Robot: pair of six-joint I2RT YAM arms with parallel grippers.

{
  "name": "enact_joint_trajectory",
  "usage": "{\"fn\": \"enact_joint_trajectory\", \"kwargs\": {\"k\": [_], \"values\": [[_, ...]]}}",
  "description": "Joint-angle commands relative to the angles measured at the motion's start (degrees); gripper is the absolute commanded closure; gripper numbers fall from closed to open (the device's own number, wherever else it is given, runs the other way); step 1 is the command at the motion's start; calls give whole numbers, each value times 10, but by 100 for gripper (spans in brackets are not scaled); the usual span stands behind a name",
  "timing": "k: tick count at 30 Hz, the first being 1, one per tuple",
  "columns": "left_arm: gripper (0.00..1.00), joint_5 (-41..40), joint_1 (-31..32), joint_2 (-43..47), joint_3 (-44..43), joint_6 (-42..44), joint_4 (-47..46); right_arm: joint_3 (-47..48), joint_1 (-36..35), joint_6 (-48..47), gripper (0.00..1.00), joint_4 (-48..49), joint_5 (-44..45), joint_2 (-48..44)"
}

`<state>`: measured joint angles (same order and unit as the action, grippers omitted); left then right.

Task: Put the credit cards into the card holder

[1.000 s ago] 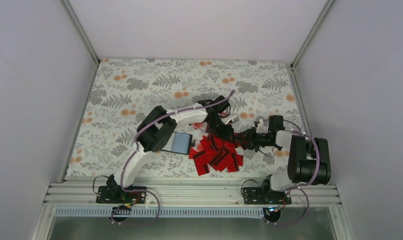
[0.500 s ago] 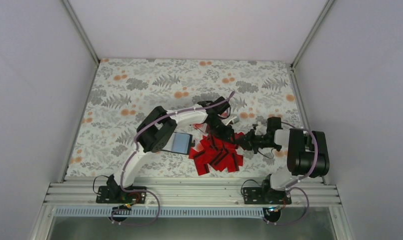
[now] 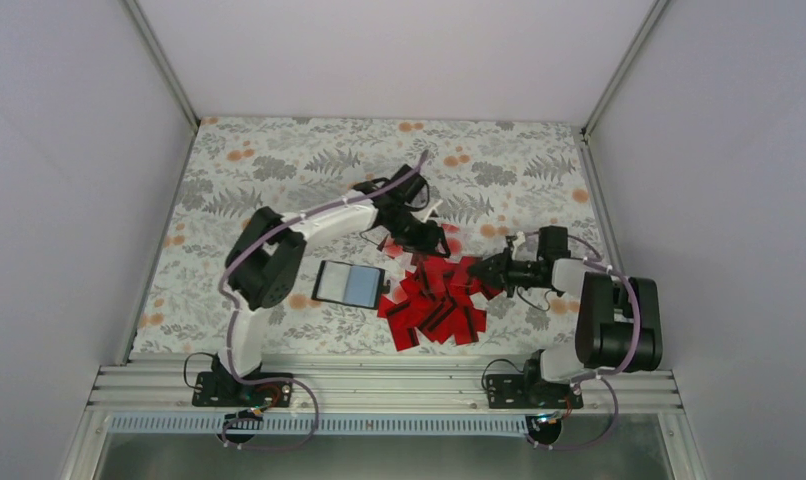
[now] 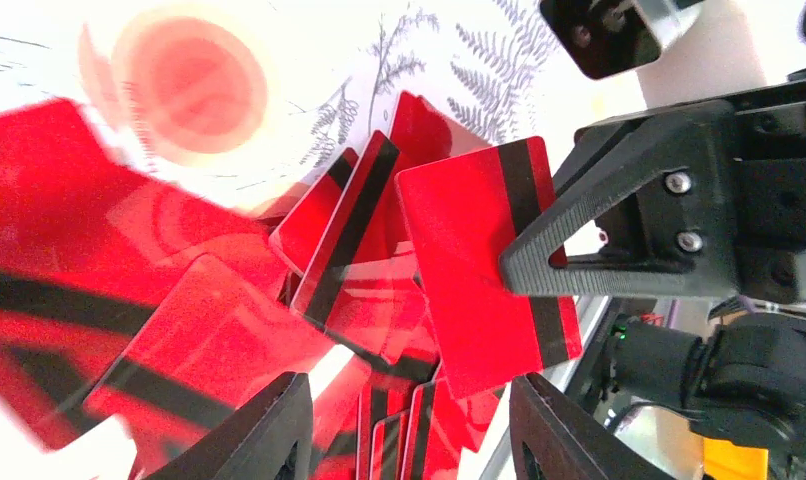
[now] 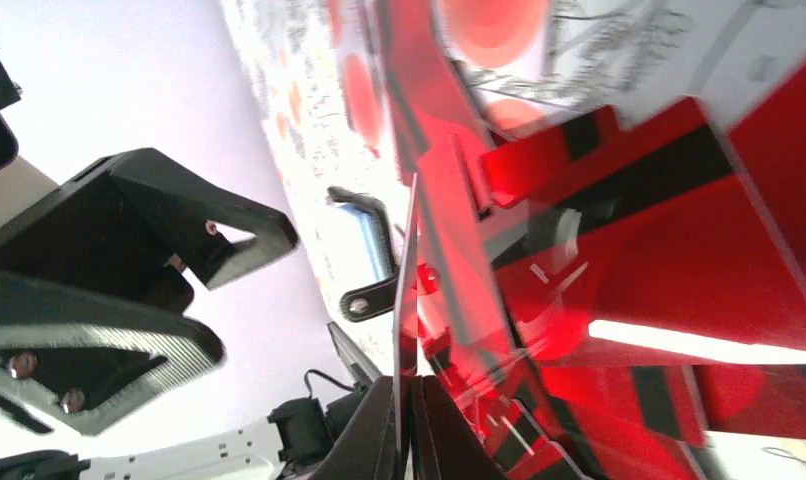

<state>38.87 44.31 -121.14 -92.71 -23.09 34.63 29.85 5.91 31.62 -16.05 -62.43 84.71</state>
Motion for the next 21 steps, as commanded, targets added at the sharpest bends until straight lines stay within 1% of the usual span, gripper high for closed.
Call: {"fn": "enact_joint_trajectory", "kwargs": {"k": [1,5,8,11,15,17,21], "values": [[49,-6,-39,91,53,-24,-40,33,-3,21,96,20,-64,-38],[46,24,-72,167,96,-38,-80,79,-8,54,96,28,-91,-68],[43,48,-93,208,114,-51,-108,129,-24,84,96,27,-90,-82],[41,93,-113,245,140,-94,-171,185,-48,112,96,23,-87,-84],[38,141,-139,279,161,-144,-248,250,-85,153,96,27,-83,-79],[37,164,-150,290,165,-166,-279,276,-101,183,96,45,-87,-76],[39,198,-168,307,172,-208,-334,344,-139,217,96,46,-91,-58]]}}
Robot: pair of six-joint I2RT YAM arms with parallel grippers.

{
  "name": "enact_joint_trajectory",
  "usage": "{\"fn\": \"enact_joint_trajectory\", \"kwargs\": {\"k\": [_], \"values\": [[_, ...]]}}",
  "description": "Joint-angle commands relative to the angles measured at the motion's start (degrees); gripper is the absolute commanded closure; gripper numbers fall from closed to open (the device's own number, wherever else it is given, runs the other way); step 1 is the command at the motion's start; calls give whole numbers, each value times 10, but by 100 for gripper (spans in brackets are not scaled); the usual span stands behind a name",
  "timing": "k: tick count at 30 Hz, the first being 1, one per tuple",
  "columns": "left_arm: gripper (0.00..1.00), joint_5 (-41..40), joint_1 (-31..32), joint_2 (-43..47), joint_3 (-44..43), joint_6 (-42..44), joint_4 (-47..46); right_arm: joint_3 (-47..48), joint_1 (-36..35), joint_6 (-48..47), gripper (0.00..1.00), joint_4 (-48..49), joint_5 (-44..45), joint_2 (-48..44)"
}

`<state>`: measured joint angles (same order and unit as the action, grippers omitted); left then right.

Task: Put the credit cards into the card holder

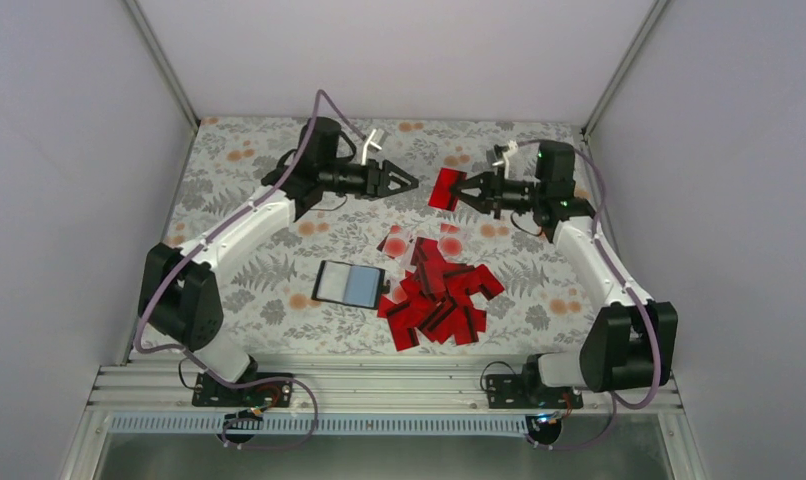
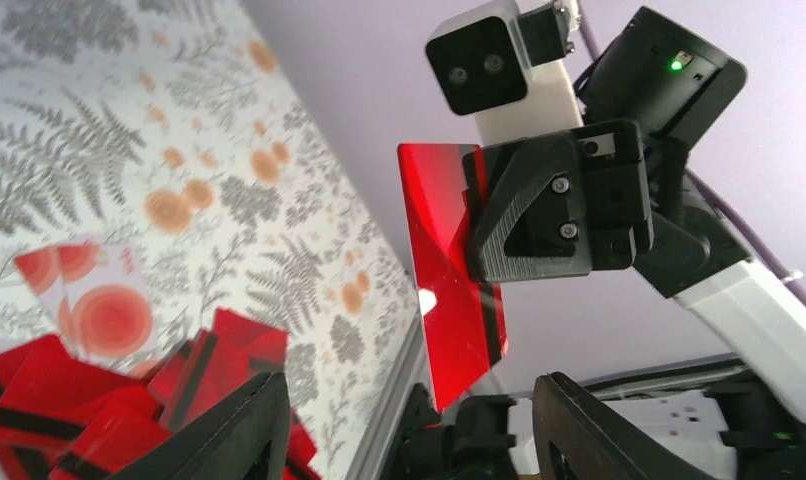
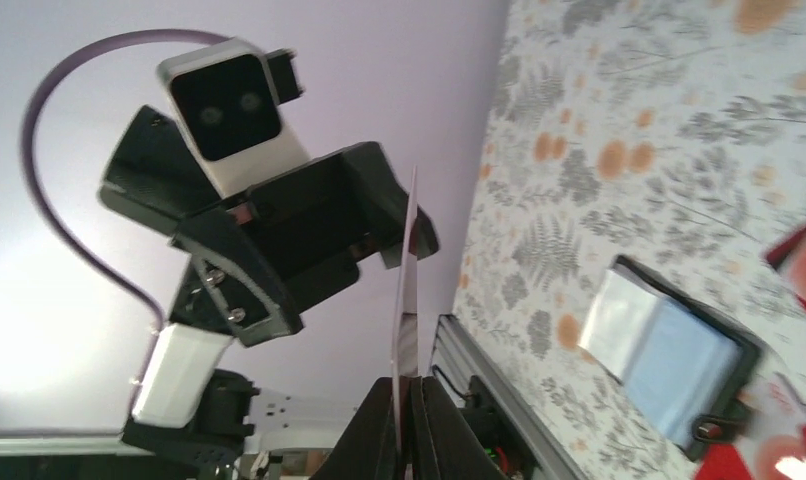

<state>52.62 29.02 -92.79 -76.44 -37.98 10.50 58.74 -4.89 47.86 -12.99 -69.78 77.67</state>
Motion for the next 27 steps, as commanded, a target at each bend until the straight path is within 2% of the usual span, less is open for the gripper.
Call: {"fn": "enact_joint_trajectory", "kwargs": {"k": [1,6,11,18,27], "values": [[41,66,-21,27,13,-74,-107,70,-38,60,96,14,-18,17],[45,92,-45,52,53,-175,-232,123,-72,95,96,23,-24,41],[46,101,-48,61,49,-181,-242,176,-107,107,96,19,-28,72],[59,87,-54,77,51,-177,-229,214,-135,107,96,16,-25,97],[69,78,-60,89,67,-172,-210,226,-153,108,96,25,-18,107]]}}
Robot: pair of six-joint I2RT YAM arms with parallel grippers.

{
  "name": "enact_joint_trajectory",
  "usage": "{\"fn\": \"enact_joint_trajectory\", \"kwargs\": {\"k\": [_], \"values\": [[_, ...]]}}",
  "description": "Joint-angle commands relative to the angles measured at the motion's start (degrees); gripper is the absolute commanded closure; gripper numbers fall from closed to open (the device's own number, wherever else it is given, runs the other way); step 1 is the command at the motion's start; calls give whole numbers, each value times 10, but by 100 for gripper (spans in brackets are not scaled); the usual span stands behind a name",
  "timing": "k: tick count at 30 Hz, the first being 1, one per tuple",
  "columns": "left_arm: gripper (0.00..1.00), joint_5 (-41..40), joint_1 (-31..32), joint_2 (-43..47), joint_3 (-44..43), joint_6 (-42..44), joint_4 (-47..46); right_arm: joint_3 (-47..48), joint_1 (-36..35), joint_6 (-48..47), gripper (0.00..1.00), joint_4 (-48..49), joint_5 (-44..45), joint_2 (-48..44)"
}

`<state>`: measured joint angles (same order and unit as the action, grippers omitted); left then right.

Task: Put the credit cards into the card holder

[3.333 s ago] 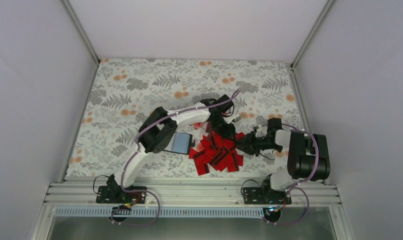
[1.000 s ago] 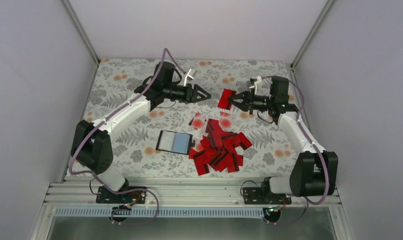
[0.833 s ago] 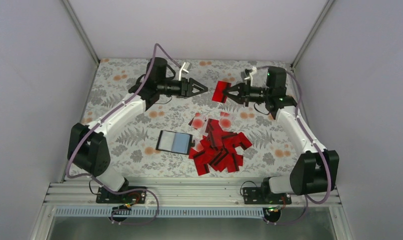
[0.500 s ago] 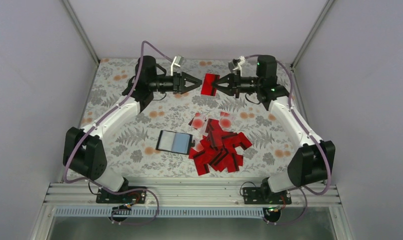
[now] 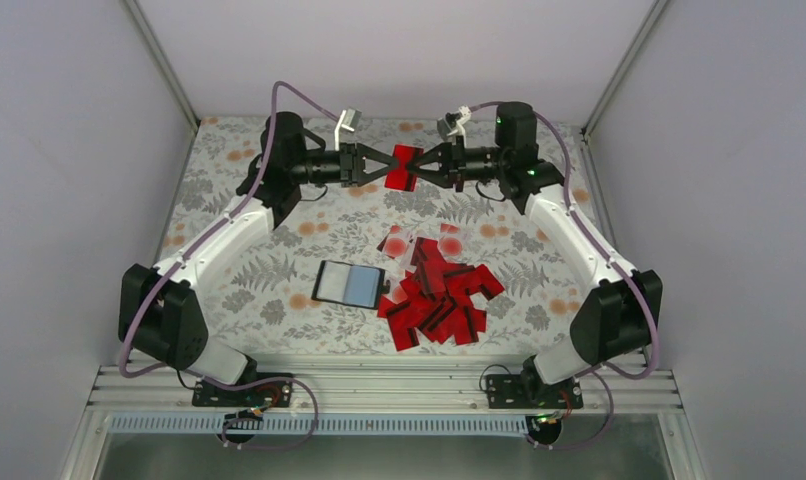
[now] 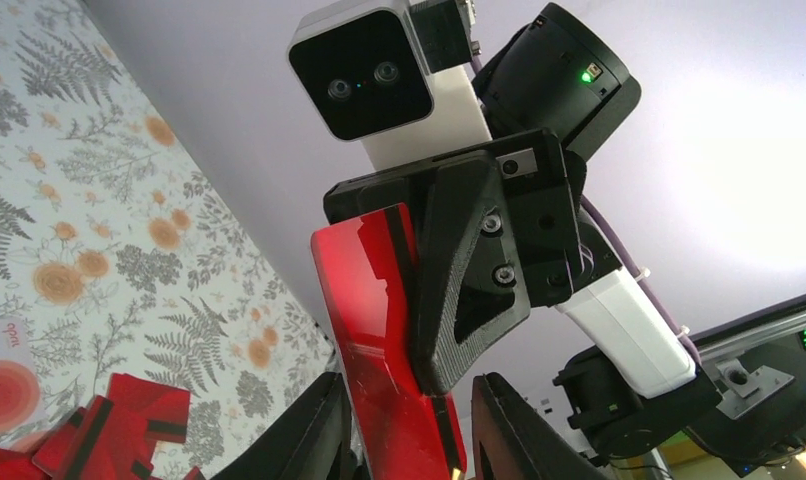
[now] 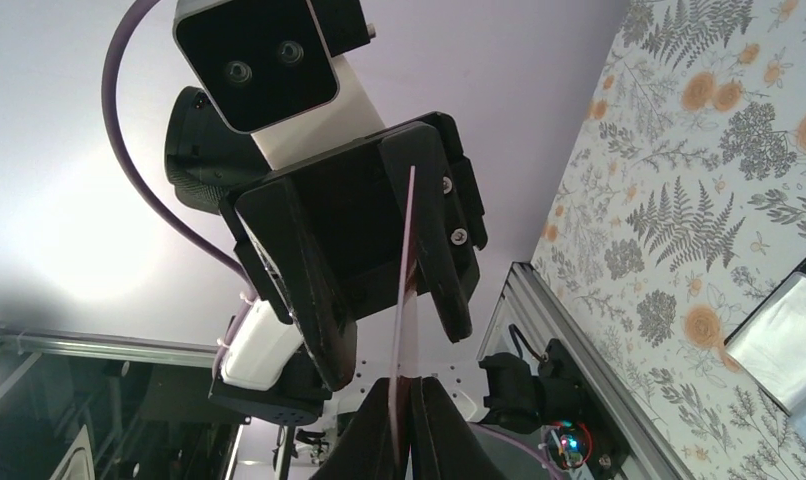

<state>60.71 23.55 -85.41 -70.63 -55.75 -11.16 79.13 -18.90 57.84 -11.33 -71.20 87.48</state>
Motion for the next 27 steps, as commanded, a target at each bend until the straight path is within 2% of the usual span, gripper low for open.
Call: {"fn": "enact_joint_trajectory", "kwargs": {"k": [1,4,7,12,13,17,19,22,27], "values": [[72,-4,-6,16,8,6,8,23,-14,7,96,9,-3,9],[81,-3,-7,16,8,9,15,25,-16,7,96,11,-1,11],[96,-5,-10,18,5,15,30,25,-18,4,96,10,0,12],[98,-14,-15,27,10,27,58,35,-21,-13,96,-10,5,19],[98,-17,-18,30,13,27,59,43,-21,-24,92,-25,6,24],[98,-25,-33,42,15,40,87,56,-21,-60,62,-73,16,35],[98,-31,-43,49,9,62,122,53,-21,-70,53,-85,21,37],[98,-38,-61,67,10,88,163,53,-22,-88,48,-103,27,39],[98,-51,-95,109,22,138,248,47,-21,-117,46,-127,36,43]]}}
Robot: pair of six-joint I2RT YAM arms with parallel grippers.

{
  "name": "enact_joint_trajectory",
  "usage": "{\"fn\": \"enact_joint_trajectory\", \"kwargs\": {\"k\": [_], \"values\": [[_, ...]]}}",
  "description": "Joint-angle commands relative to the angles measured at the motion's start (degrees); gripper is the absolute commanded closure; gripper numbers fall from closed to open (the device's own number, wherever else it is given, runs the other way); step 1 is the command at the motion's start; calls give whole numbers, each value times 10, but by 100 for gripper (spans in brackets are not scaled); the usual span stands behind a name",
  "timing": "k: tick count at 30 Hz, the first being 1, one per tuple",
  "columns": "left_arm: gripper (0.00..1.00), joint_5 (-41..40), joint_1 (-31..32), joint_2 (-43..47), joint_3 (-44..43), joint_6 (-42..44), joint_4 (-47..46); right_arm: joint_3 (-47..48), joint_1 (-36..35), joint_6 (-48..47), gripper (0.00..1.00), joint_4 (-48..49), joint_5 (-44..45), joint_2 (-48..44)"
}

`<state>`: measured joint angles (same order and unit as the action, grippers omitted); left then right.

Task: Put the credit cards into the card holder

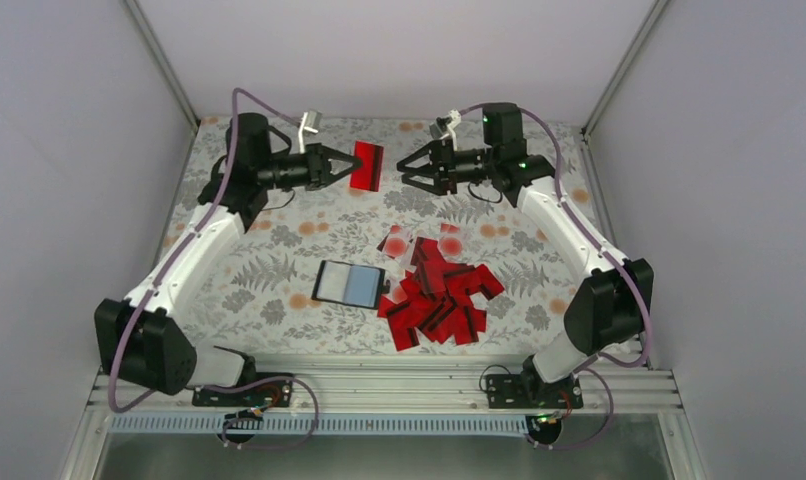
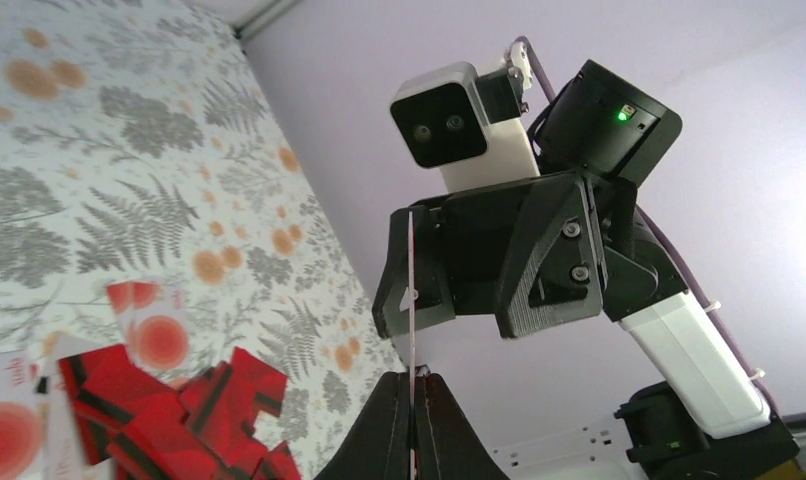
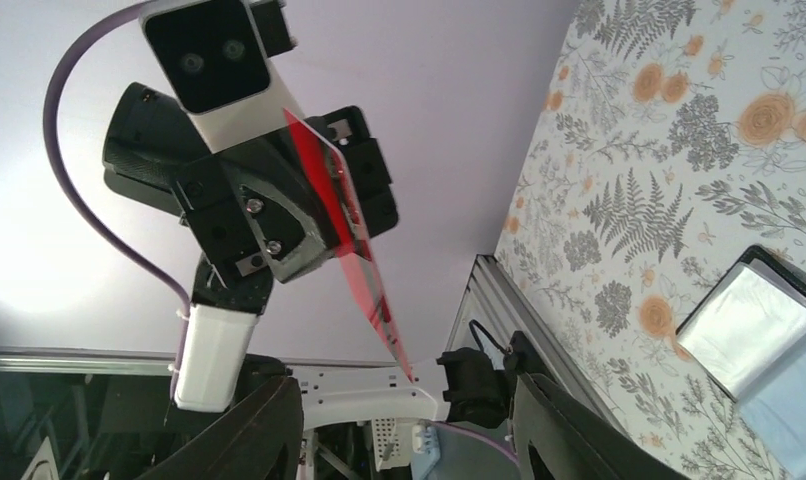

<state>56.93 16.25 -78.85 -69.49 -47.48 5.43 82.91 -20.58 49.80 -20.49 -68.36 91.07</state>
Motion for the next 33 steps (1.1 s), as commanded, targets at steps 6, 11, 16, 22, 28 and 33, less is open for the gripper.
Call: {"fn": "enact_joint_trajectory", "kwargs": {"k": [6,11,16,22,28,33], "values": [[98,-25,-71,111,45,114,174,5,-7,-69,40,-67,36,8],[97,-52,-102,152,82,163,237,-12,-24,-84,31,-88,82,-11],[98,-111,-109,184,107,194,285,-65,-44,-78,29,-79,115,-29],[98,-147,-109,213,110,211,335,-112,-49,-56,29,-78,168,-51],[98,-207,-100,231,98,249,407,-137,-76,-51,30,-117,243,-60],[98,-212,-98,247,158,245,367,-209,-126,-65,32,-63,282,-84]]}}
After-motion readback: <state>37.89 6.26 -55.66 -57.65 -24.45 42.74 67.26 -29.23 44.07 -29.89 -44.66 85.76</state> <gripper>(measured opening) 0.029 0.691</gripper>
